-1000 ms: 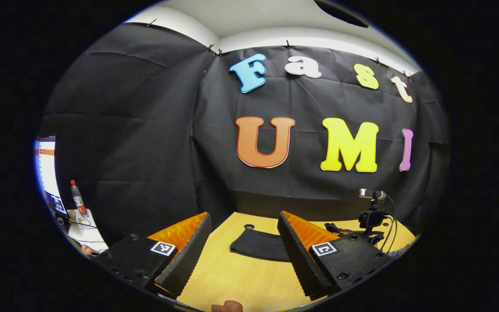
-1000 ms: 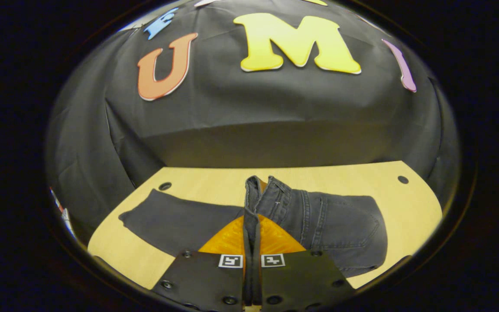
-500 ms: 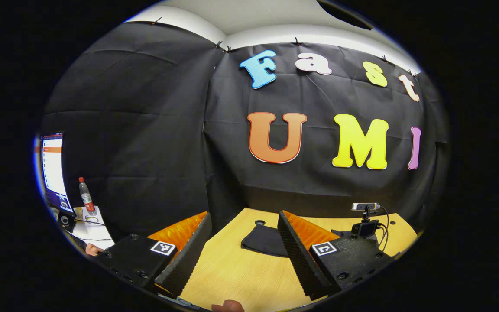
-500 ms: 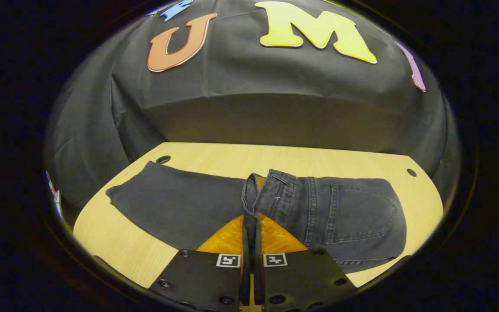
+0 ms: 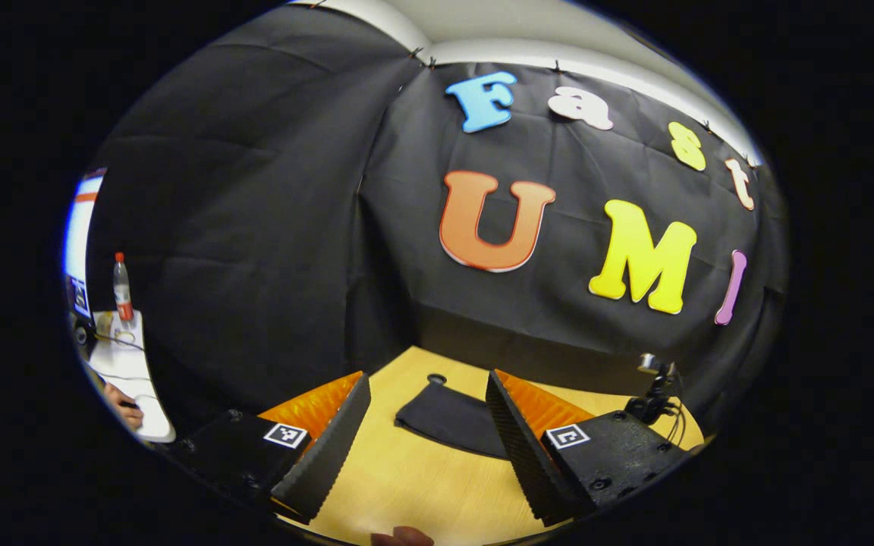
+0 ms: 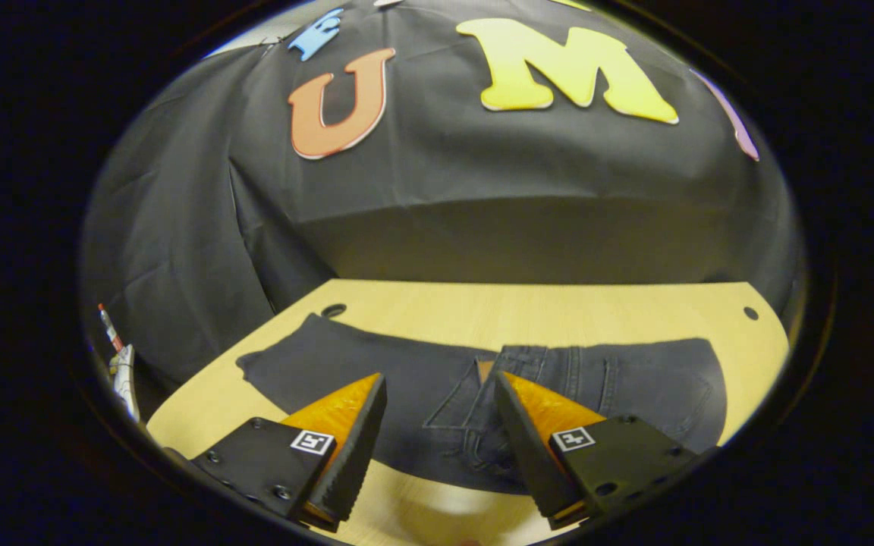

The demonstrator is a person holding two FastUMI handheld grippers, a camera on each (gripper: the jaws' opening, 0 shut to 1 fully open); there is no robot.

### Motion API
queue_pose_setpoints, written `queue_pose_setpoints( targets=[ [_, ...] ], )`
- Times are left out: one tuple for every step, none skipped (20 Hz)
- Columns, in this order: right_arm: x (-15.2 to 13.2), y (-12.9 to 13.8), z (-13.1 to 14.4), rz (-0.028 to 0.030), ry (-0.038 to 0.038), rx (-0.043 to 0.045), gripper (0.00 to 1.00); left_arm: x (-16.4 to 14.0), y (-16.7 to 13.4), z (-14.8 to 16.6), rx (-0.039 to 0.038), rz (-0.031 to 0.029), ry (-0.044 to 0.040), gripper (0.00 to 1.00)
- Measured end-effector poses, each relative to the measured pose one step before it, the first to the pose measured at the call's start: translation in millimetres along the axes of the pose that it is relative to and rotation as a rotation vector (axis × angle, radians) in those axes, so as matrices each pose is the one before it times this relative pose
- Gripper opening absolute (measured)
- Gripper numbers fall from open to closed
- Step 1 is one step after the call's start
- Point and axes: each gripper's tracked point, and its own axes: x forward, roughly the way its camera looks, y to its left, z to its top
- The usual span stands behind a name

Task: Grasp the waist and the cuffs of the jeans and fold them to make the two legs overlap; first hold the waist and fold one-third of the jeans toward the cuffs, then hold the cuffs and fold the remaining one-third in the same direction to finish folding.

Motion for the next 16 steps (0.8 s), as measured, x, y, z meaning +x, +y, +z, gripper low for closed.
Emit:
queue_pose_setpoints(
  targets=[
    [-7.57, -2.84, 16.55, 0.00002, -0.03455, -0.0053, 0.89, 9.73, 2.85, -14.44, -0.04219, -0.00639, 0.03289, 0.99],
    [-7.82, -4.94, 18.41, -0.00401, -0.03821, -0.00782, 0.88, 11.11, 4.31, -13.81, -0.04455, 0.00265, 0.03851, 0.99],
    [-8.3, -6.05, 18.26, -0.0038, -0.03969, -0.00469, 0.88, 12.43, 1.85, -11.77, -0.04573, -0.00613, 0.0374, 0.99],
    [-8.31, -5.82, 20.29, -0.00382, -0.03799, -0.00309, 0.88, 14.4, -0.47, -9.25, -0.05625, -0.00776, 0.03277, 0.99],
    [-8.87, -6.89, 19.64, -0.00671, -0.04021, -0.00486, 0.88, 15.49, -4.1, -6.4, -0.04973, -0.02182, 0.01861, 0.99],
    [-10.3, -8.67, 22.83, -0.01043, -0.03909, -0.00555, 0.88, 17.0, -1.76, -6.12, -0.03595, -0.00079, 0.02561, 0.99],
    [-10.89, -8.81, 22.14, -0.01187, -0.04432, -0.0051, 0.88, 14.71, 1.44, -9.88, -0.04635, -0.0041, 0.04119, 0.99],
    [-10.49, -11.17, 25.21, -0.01641, -0.04786, -0.00589, 0.88, 18.82, 5.52, -10.04, -0.0429, -0.00485, 0.03648, 0.99],
    [-9.92, -11.84, 23.25, -0.01623, -0.04878, -0.01083, 0.88, 12.42, 7.22, -7.75, -0.04928, 0.01077, 0.04026, 0.99],
    [-9.27, -12.23, 23.97, -0.01624, -0.04791, -0.01992, 0.86, 15.64, 5.02, -5.7, -0.05785, -0.00211, 0.03518, 0.99],
    [-9.2, -16.59, 20.95, -0.03057, -0.03894, -0.02592, 0.83, 10.4, 4.01, -3.85, -0.06058, 0.00459, 0.02852, 0.99],
    [-7.93, -17.04, 20.99, -0.02464, -0.03773, -0.01967, 0.83, 13.2, 3.09, -0.16, -0.05626, 0.00978, 0.02192, 0.99],
    [-9.46, -15.21, 15.96, -0.02431, -0.02558, -0.01893, 0.82, 12.0, 4.56, -1.16, -0.04187, 0.00688, 0.01642, 0.99],
    [-7.3, -16.92, 14.17, -0.02418, -0.02302, -0.01655, 0.83, 10.76, 6.4, -1.86, -0.03564, 0.02518, 0.02533, 0.99],
    [-5.32, -18.69, 9.96, -0.03037, -0.00843, -0.01217, 0.83, 10.29, 5.01, -2.33, -0.03258, 0.01888, 0.01344, 0.99],
    [-4.43, -18.23, 8.46, -0.02612, -0.00519, -0.00615, 0.82, 8.86, 1.17, 0.27, -0.01913, 0.01154, 0.01039, 0.99]
  ],
)
